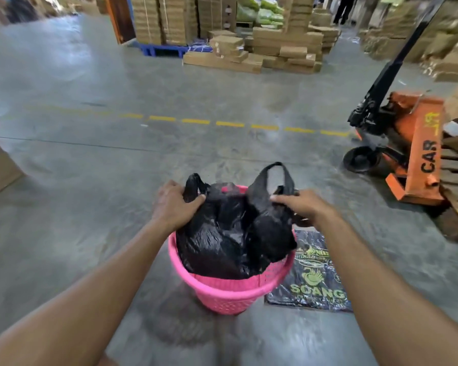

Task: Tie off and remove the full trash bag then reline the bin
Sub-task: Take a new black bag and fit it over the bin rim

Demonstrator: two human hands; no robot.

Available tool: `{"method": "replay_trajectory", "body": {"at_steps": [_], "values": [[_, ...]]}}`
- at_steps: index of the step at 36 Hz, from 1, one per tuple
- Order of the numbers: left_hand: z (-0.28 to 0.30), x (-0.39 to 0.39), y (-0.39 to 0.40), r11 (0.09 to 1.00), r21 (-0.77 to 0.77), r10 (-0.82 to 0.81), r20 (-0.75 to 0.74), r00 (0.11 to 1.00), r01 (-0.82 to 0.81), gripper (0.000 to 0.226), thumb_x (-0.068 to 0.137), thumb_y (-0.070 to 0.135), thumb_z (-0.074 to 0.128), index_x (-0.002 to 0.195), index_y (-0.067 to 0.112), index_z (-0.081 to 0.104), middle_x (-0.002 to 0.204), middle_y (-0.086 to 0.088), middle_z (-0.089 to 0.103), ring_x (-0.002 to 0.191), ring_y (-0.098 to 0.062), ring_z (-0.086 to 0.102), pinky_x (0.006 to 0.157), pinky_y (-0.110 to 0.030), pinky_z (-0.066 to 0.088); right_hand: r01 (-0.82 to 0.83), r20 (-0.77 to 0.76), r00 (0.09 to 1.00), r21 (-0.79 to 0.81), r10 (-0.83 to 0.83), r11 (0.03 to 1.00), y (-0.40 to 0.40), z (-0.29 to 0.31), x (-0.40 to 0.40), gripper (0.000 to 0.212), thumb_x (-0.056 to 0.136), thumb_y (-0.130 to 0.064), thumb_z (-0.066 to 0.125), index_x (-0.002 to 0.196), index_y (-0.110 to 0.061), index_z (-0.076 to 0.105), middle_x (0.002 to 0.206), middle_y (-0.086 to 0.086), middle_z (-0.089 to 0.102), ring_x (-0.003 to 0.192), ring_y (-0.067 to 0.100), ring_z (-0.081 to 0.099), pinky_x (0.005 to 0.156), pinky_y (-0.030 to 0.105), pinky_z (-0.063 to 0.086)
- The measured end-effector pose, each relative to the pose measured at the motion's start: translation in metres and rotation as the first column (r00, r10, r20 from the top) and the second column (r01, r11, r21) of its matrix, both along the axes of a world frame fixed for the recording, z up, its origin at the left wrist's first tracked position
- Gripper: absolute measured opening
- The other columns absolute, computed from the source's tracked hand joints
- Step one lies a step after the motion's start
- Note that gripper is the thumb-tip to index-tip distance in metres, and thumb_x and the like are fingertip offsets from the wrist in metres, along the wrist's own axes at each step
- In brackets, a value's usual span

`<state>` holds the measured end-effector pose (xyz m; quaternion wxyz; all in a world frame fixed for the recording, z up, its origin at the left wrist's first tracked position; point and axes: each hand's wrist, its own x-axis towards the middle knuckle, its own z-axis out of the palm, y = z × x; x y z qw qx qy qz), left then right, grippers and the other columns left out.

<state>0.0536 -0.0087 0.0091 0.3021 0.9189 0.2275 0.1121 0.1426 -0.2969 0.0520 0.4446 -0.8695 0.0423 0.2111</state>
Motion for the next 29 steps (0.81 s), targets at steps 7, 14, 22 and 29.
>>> {"method": "replay_trajectory", "body": {"at_steps": [7, 14, 22, 29], "values": [[-0.009, -0.006, -0.031, 0.975, 0.139, -0.123, -0.322, 0.939, 0.175, 0.043, 0.094, 0.044, 0.046, 0.090, 0.007, 0.068, 0.109, -0.024, 0.073, 0.104, -0.039, 0.069, 0.076, -0.037, 0.049, -0.211, -0.049, 0.977, -0.139, 0.206, 0.968, 0.062, -0.107, -0.002, 0.042, 0.070, -0.031, 0.064, 0.102, -0.005, 0.073, 0.106, 0.019, 0.077, 0.098, 0.035, 0.074, 0.085, 0.047, 0.061], [-0.052, -0.014, -0.062, 0.917, 0.148, -0.205, -0.620, 0.757, 0.369, 0.043, 0.086, 0.037, 0.059, 0.118, 0.009, 0.066, 0.122, -0.017, 0.071, 0.111, -0.036, 0.067, 0.088, -0.041, 0.054, -0.469, -0.140, 0.879, -0.417, 0.455, 0.779, 0.089, -0.135, -0.041, 0.045, 0.089, -0.030, 0.060, 0.125, -0.005, 0.066, 0.131, 0.020, 0.067, 0.117, 0.035, 0.066, 0.092, 0.036, 0.052], [-0.029, 0.000, -0.021, 0.987, -0.117, -0.139, -0.237, 0.961, 0.114, 0.035, 0.069, 0.047, 0.065, 0.083, 0.016, 0.074, 0.082, -0.007, 0.076, 0.084, -0.027, 0.072, 0.076, -0.036, 0.057, -0.306, 0.186, 0.945, 0.217, 0.269, 0.927, 0.050, -0.081, -0.019, 0.012, 0.083, 0.000, 0.072, 0.076, -0.010, 0.071, 0.059, 0.009, 0.069, 0.054, 0.016, 0.065, 0.069, 0.029, 0.053], [0.007, -0.006, 0.022, 0.728, -0.666, 0.131, -0.097, 0.987, -0.162, 0.017, 0.090, 0.026, 0.062, 0.077, 0.016, 0.066, 0.068, -0.003, 0.063, 0.062, -0.016, 0.060, 0.061, -0.025, 0.050, 0.168, 0.078, 0.962, 0.590, -0.262, 0.790, -0.019, -0.037, 0.008, 0.064, 0.091, 0.011, 0.058, 0.139, -0.023, 0.034, 0.068, 0.013, 0.069, 0.039, 0.015, 0.056, 0.043, 0.021, 0.047]]}}
